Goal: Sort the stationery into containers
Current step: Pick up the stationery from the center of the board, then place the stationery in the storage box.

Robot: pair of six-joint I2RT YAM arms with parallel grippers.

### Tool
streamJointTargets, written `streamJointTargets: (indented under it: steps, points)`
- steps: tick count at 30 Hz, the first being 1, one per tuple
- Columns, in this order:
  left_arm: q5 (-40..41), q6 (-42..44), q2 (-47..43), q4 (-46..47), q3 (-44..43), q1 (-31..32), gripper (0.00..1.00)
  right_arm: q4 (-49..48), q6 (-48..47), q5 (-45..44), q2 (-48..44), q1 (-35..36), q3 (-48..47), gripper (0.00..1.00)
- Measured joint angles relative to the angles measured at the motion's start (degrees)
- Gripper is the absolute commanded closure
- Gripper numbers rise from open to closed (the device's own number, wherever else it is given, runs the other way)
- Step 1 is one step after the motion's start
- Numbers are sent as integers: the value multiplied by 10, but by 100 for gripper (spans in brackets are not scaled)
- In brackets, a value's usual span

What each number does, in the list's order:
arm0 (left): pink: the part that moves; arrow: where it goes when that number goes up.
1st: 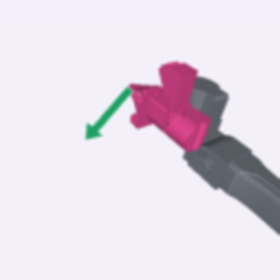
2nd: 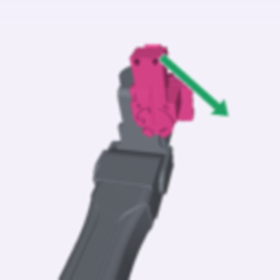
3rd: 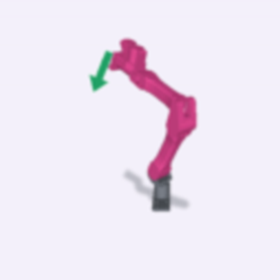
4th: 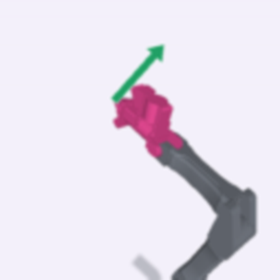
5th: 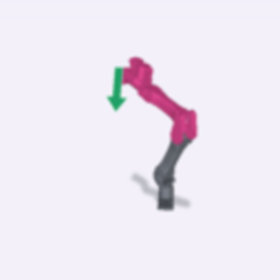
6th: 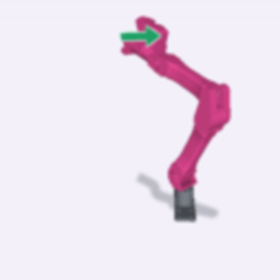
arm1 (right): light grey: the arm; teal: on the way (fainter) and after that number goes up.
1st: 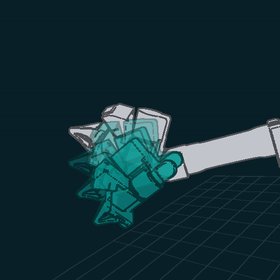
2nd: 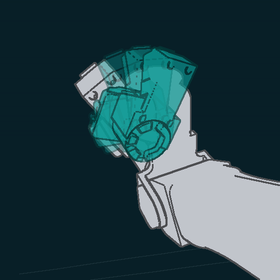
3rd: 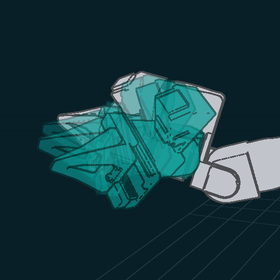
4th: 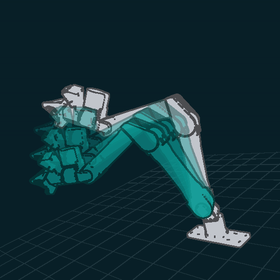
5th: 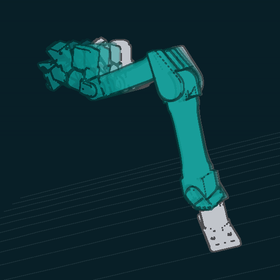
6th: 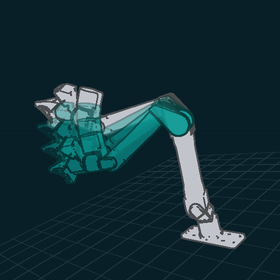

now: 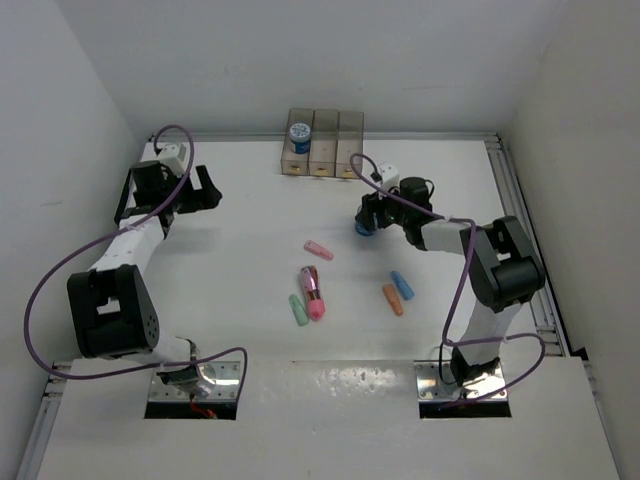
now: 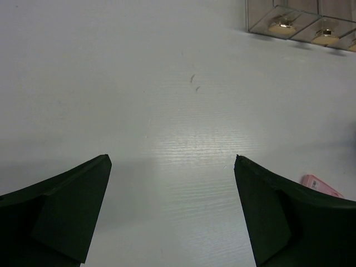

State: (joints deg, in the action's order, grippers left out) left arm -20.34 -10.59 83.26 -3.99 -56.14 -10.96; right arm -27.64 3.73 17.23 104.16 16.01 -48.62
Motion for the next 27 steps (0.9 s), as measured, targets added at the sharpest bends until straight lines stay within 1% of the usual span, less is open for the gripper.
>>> streamJointTargets:
  steps: [1,2,3,5,8,12,15,17,20,21,22,27]
  points:
    - [0,0,1,1,0,0,0,4,-2,1,3,0,-4,72]
    - [0,0,1,3,0,0,0,7,-4,3,4,0,-7,82]
    - [0,0,3,5,0,-2,0,12,-4,4,5,1,-10,87]
    - [0,0,5,6,0,-4,0,25,-4,7,5,1,-18,94]
    - [-1,0,11,7,0,-6,0,55,0,9,5,2,-37,100]
    - [-3,-1,16,7,0,-7,0,98,19,11,11,4,-99,100]
    - [-5,-2,19,9,0,-7,0,120,42,12,30,9,-187,100]
    - [-7,-2,21,14,0,-7,0,118,54,12,43,14,-245,100]
    - [-9,-4,21,22,0,-7,0,105,67,10,71,25,-327,100]
    - [-9,-4,22,24,0,-7,0,95,71,8,94,30,-368,100]
    - [-9,-5,22,28,0,-7,0,90,72,8,101,32,-380,100]
    - [-9,-19,33,48,-3,-8,0,28,90,-14,208,51,-497,100]
